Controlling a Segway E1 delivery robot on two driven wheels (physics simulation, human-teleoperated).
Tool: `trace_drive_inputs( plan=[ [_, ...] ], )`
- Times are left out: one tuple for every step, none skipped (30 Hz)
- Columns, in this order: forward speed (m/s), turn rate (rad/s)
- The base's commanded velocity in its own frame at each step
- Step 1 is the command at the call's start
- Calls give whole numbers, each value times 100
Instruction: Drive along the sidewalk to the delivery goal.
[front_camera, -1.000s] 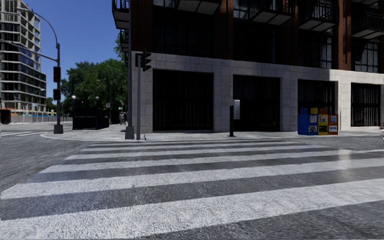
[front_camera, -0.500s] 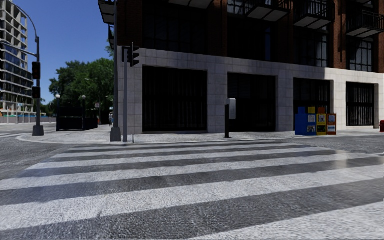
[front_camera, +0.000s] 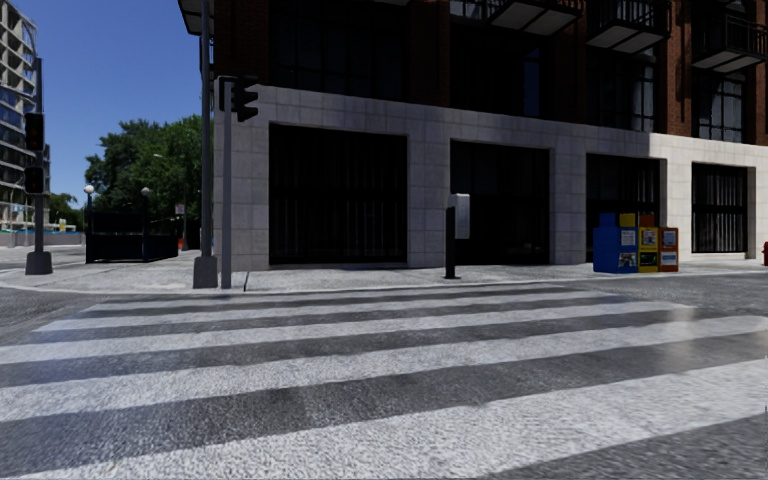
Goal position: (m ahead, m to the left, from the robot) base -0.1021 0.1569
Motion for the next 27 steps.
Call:
trace_drive_inputs(
  plan=[
    [125,0],
    [124,0],
    [35,0],
    [0,0],
    [0,0],
    [0,0],
    [0,0],
    [0,0],
    [0,0],
    [0,0],
    [0,0],
    [0,0],
    [0,0],
    [0,0],
    [0,0],
    [0,0],
    [0,0],
    [0,0],
    [0,0],
    [0,0],
    [0,0],
    [0,0],
    [0,0],
    [0,0],
    [0,0],
    [0,0],
    [0,0]
  ],
)
